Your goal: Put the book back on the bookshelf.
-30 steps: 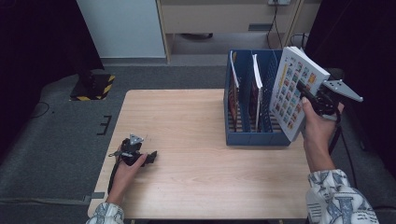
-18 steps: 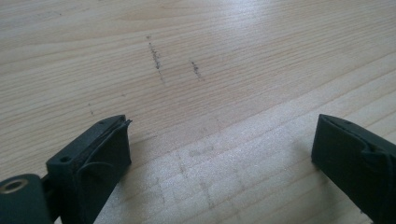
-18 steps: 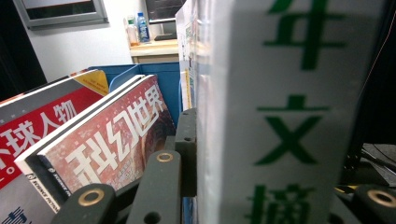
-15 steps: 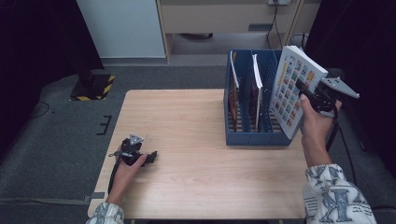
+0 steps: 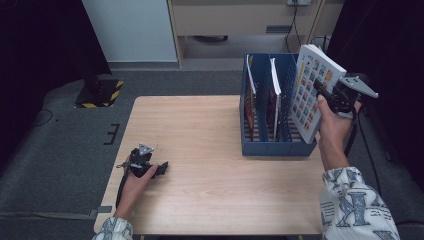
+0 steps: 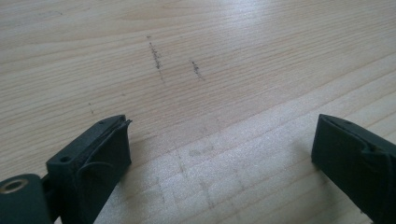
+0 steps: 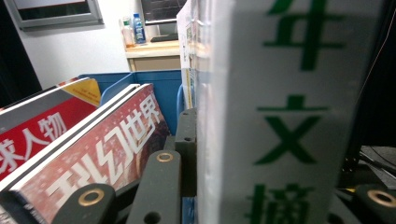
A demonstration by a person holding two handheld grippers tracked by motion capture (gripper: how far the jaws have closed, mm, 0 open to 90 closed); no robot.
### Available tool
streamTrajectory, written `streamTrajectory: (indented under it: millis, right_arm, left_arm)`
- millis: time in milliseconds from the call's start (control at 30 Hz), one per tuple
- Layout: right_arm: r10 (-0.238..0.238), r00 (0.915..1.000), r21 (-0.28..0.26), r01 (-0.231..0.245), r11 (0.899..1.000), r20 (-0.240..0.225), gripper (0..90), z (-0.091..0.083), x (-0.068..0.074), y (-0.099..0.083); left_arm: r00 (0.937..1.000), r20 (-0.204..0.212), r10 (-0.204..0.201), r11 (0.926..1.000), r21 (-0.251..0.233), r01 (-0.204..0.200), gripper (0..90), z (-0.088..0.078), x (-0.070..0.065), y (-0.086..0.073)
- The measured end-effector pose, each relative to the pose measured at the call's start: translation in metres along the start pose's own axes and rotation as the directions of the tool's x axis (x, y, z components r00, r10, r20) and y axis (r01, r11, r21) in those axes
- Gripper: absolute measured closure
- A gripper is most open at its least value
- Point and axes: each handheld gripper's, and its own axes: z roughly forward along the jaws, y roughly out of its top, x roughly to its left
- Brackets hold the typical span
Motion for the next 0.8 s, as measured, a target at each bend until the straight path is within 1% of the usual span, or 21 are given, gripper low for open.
streamTrajectory:
  millis: [100,333,733,800]
  right_arm:
    - [-0.014,0.9999,0.0,0.014,1.0,0.003,73.6,0.006,-0.001,0.003]
    - [-0.014,0.9999,-0.003,0.014,1.0,0.006,73.6,0.015,-0.004,0.005]
    - [-0.02,0.9998,-0.011,0.02,1.0,0.001,73.6,0.026,-0.004,-0.001]
    - [-0.011,0.9999,-0.012,0.011,1.0,0.002,73.6,0.028,-0.006,-0.004]
  left_arm:
    - [1.0,-0.001,-0.001,1.0,0.0,0.001,3.5,0.0,0.0,0.0]
    - [1.0,-0.003,-0.003,1.0,0.0,0.003,3.6,0.0,0.0,0.0]
    - [0.9999,-0.01,-0.011,0.9999,0.0,0.011,3.5,-0.001,-0.002,-0.001]
    - [0.9999,-0.012,-0.013,0.9999,0.0,0.013,3.4,-0.001,-0.002,-0.001]
